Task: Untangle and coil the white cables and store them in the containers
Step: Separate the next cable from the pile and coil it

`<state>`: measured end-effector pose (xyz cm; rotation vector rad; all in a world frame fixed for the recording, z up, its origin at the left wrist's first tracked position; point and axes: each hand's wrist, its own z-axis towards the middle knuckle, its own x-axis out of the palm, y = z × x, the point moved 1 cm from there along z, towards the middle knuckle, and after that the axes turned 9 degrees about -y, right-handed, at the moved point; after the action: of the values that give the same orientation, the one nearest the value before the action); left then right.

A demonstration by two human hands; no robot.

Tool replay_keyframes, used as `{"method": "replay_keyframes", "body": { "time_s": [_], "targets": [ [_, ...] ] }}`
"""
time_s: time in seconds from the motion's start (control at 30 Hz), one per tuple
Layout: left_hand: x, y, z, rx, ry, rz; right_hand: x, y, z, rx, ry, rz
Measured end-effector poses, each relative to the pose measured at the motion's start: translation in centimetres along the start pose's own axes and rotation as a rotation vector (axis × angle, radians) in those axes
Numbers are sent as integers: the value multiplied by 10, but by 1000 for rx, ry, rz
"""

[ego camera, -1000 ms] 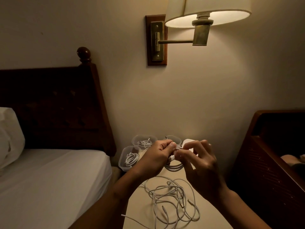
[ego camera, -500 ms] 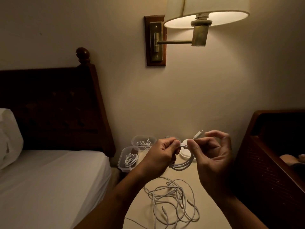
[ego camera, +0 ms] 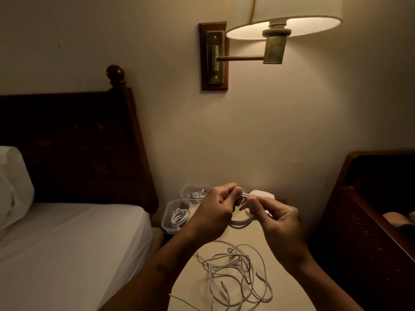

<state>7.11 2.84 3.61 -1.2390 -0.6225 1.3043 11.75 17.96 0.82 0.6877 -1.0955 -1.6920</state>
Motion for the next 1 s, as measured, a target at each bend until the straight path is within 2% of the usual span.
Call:
{"method": "replay_keyframes", "body": {
  "time_s": [0.07,0.17,0.23,0.37,0.53,0.6,0.7,0.8,0.87,0.93,1.0],
  "targets": [
    [-1,0,2,15,19,27,-1,3,0,112,35,60],
    [-2,0,4,42,39,84,-5,6,6,502,129,310],
    [-3,1,4,57,55,142,-7,8,9,561,181,267],
    [-4,4,5,47,103,224,-2,9,4,372,199,-15],
    [-7,7,7,-1,160,202,1,4,-2,-96,103,-302],
    [-9,6,6,16,179,223,1,0,-1,-165,79,-328],
    [-23,11,10,76,194,355,-5,-10,4,-175,32,-331],
    [-38,19,10,77,288,510,-11,-14,9,-189,-26,-324],
    [-41,17,10,80,284,543,-10,-9,9,-328,-62,-376],
    [-45,11,14,15,224,472,-7,-9,8,-568,-67,-527],
    [-52,4,20,-179,221,290,-4,-17,9,-740,-27,-672]
  ]
}}
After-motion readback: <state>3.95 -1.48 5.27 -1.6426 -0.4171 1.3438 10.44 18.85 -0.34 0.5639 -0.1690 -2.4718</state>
